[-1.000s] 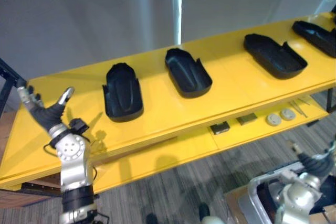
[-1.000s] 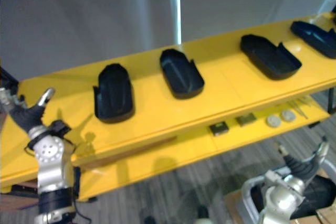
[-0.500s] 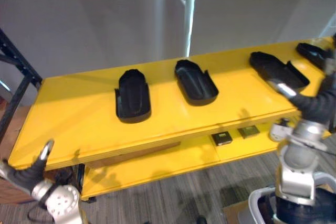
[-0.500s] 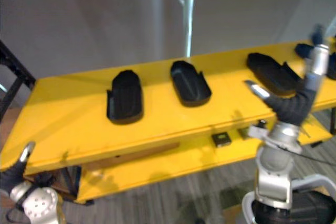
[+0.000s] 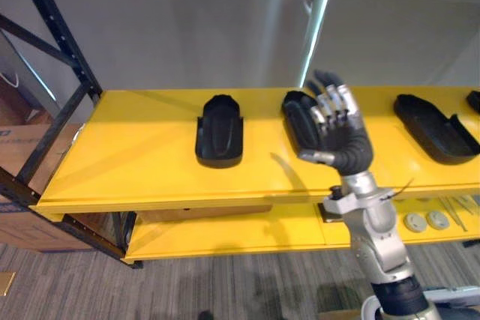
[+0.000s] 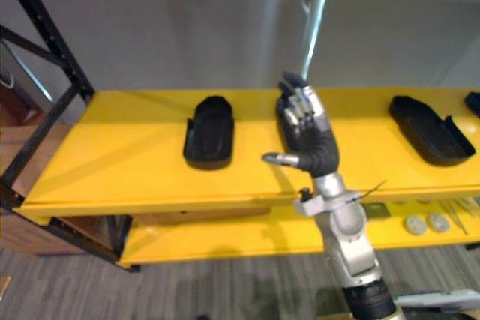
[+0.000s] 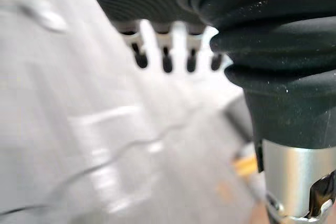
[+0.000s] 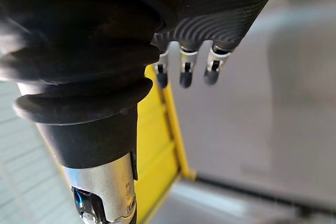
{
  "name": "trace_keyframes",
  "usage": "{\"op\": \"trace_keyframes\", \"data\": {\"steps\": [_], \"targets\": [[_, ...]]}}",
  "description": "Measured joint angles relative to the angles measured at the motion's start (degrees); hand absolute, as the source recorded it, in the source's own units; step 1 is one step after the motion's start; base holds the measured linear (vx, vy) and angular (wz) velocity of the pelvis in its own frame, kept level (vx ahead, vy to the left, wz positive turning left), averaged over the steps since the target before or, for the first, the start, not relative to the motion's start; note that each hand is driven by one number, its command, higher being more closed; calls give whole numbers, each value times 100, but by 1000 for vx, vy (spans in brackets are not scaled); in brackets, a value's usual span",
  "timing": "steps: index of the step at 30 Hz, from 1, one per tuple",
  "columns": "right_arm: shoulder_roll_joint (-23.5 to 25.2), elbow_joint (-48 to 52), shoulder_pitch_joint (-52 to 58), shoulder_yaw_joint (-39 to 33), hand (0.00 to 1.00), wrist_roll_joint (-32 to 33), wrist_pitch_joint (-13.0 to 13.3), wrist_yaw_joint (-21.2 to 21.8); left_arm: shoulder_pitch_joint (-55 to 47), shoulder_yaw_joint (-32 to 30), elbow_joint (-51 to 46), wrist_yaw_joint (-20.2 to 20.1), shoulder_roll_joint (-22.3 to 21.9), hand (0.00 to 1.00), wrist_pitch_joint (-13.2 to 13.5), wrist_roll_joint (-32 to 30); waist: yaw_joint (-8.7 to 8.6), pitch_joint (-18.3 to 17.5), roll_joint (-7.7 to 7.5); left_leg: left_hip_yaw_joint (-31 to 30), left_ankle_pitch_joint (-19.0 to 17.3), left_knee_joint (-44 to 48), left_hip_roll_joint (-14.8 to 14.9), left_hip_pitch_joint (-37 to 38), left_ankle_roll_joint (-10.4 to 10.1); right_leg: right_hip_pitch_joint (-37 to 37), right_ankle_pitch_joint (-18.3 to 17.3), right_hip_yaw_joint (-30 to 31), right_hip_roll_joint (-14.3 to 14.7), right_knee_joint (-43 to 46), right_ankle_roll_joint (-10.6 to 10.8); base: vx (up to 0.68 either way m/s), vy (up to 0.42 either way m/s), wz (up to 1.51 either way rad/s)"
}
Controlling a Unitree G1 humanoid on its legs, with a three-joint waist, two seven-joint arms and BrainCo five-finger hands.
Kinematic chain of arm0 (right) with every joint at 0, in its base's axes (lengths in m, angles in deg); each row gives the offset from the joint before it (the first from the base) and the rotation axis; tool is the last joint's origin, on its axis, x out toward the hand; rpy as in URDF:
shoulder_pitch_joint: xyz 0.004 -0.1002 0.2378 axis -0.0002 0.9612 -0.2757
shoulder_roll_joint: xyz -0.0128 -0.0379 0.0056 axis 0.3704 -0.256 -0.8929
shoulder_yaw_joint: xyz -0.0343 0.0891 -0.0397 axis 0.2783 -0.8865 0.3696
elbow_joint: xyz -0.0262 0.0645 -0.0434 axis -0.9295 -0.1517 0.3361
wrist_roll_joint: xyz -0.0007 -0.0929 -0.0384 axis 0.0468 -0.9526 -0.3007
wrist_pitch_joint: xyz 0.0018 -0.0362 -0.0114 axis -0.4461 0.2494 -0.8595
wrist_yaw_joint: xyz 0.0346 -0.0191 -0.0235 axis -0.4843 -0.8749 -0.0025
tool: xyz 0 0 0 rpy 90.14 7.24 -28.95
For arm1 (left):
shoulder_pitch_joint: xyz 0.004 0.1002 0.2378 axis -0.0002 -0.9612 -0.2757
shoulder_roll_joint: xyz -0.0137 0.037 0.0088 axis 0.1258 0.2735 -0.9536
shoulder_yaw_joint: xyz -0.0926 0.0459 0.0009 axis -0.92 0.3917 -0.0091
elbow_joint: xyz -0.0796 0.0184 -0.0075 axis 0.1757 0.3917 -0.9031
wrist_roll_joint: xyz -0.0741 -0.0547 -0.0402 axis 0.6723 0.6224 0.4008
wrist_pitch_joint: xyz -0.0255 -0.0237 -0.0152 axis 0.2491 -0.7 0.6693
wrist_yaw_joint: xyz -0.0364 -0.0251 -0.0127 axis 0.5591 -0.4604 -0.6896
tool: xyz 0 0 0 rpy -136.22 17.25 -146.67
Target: Walk over and take plastic housings, then place them on the shelf
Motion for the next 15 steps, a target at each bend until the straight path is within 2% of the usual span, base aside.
{"op": "trace_keyframes", "data": {"steps": [2, 3, 4, 7, 9, 13, 15], "targets": [[-15, -33, -24, 345, 0, 392, -46, 255, 106, 481, 343, -621, 37, 0, -46, 240, 6, 37, -48, 11, 38, 0, 22, -50, -27, -65, -9, 3, 19, 39, -8, -17, -6, 1], [-12, -60, -25, 449, 0, 427, -78, 312, 147, 605, 400, -749, 64, 0, -59, 241, 9, 52, -64, 15, 40, 1, 26, -51, -30, -73, -10, 7, 22, 46, -10, -23, -12, -4], [-9, -100, -26, 638, 100, 425, -167, 401, 250, 891, 441, -953, 122, 0, -69, 237, 14, 98, -90, 20, 46, 1, 32, -70, -31, -115, -23, 17, 25, 50, -5, 0, 0, 0], [122, -140, -190, 972, 100, 402, -262, 498, 639, 1728, 437, -1300, 298, 0, -54, 157, 1, 268, -115, 41, 103, 2, 35, -260, -28, -358, -14, 73, 24, 99, 17, -24, 1, -6], [302, -263, -445, 1080, 100, 269, -262, 491, 897, 2205, 393, -1454, 373, 0, -5, -118, -16, 423, -97, 109, 135, 3, 34, -379, -11, -519, 73, 159, 23, 148, -16, -20, 11, -19], [800, -875, -1135, 1313, 100, -79, -260, 424, 1405, 3253, 78, -1598, 492, 0, 61, -727, -22, 851, 2, 185, 195, 38, 33, -562, 41, -750, 216, 222, 21, 167, 9, 0, 8, -8], [987, -1040, -1450, 1388, 100, -217, -259, 316, 1706, 3481, 58, -1607, 536, 0, 104, -738, -19, 1107, 29, 176, 232, 46, 36, -698, 56, -931, 220, 234, 19, 288, 7, 9, 3, 5]]}}
